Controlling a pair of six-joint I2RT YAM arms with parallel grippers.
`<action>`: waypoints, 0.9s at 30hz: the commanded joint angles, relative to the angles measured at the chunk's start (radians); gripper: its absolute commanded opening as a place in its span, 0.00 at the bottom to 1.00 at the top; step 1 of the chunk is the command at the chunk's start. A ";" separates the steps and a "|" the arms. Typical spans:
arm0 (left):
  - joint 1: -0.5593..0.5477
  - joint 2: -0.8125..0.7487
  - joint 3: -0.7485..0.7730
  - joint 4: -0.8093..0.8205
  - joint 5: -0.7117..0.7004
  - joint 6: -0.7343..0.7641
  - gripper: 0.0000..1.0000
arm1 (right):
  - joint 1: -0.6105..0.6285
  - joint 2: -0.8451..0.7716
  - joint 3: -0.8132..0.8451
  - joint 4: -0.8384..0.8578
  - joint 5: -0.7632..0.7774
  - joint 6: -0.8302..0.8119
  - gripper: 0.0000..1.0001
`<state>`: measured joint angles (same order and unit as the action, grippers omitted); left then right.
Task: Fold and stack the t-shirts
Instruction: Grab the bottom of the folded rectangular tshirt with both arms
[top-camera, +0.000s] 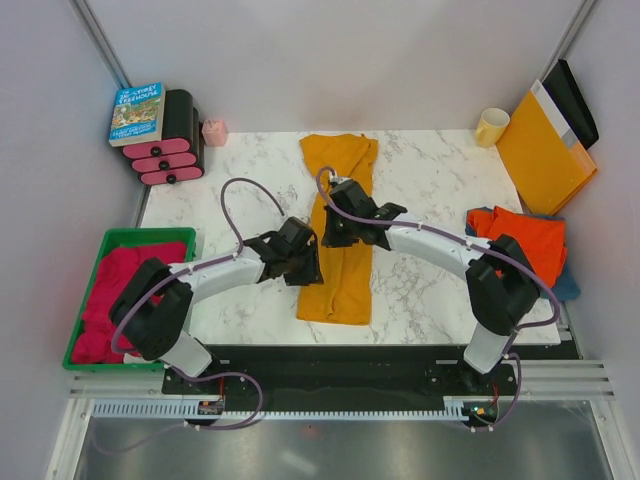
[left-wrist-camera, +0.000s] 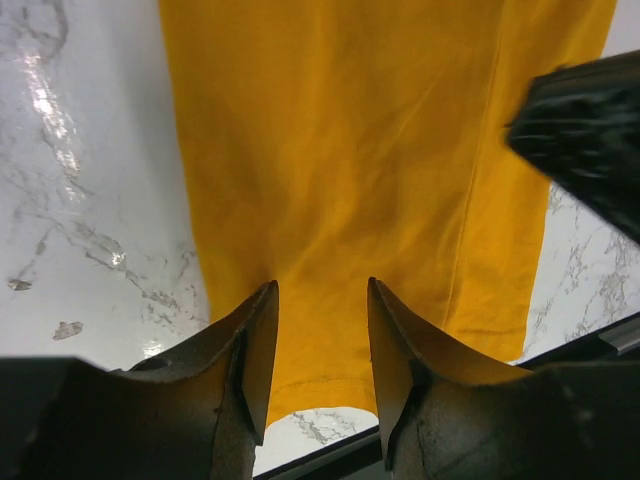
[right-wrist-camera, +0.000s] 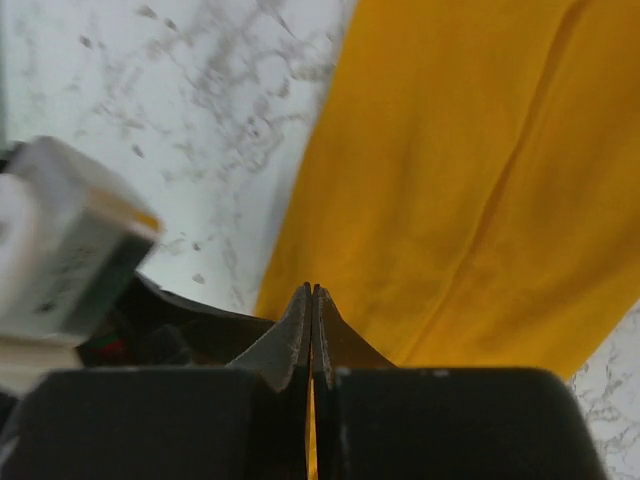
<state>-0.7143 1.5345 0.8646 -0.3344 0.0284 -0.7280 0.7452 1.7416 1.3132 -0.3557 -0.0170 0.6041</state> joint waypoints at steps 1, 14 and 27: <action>-0.010 -0.005 -0.007 0.043 0.070 -0.022 0.47 | -0.001 -0.007 -0.060 -0.002 -0.012 0.078 0.00; -0.010 0.004 -0.070 -0.055 0.136 0.019 0.46 | 0.100 0.042 -0.187 -0.150 0.072 0.232 0.00; -0.010 -0.253 -0.067 -0.009 0.041 -0.016 0.50 | -0.010 0.010 0.171 -0.091 0.275 0.051 0.23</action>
<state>-0.7216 1.3602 0.7910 -0.3824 0.0925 -0.7273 0.8246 1.7107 1.2736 -0.5018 0.2035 0.7486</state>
